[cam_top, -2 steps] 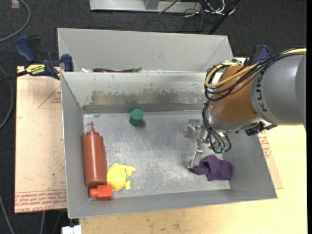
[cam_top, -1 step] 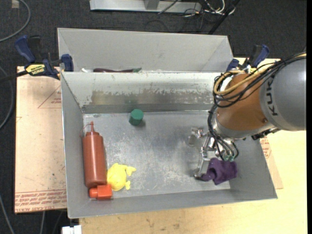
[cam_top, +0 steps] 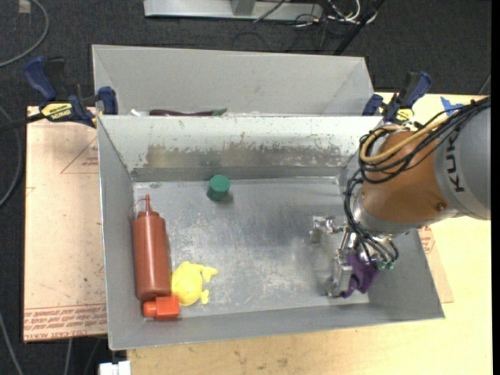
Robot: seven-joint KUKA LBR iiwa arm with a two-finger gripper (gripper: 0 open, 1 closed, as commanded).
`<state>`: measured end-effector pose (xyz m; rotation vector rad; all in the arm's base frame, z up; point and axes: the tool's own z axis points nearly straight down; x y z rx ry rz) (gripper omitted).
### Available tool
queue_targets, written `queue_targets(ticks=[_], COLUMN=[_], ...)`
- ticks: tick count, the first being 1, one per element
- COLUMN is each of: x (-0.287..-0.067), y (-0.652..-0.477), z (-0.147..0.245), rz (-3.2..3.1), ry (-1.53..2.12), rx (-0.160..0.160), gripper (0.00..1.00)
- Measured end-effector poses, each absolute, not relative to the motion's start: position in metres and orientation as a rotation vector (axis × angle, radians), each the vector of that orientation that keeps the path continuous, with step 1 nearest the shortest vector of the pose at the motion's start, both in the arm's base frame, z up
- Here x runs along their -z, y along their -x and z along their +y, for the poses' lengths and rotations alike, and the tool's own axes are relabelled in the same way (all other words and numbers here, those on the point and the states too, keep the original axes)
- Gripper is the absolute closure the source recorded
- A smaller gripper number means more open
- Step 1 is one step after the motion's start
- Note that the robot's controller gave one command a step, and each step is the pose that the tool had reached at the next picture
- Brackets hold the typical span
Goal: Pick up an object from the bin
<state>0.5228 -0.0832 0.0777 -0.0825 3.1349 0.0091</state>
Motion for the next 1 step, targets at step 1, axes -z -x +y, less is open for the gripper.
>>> queue_targets(ticks=[1], x=[-0.0795], y=[-0.5301], z=[-0.1289], rz=[3.133], ry=[0.113], rx=[-0.011], gripper=[0.00])
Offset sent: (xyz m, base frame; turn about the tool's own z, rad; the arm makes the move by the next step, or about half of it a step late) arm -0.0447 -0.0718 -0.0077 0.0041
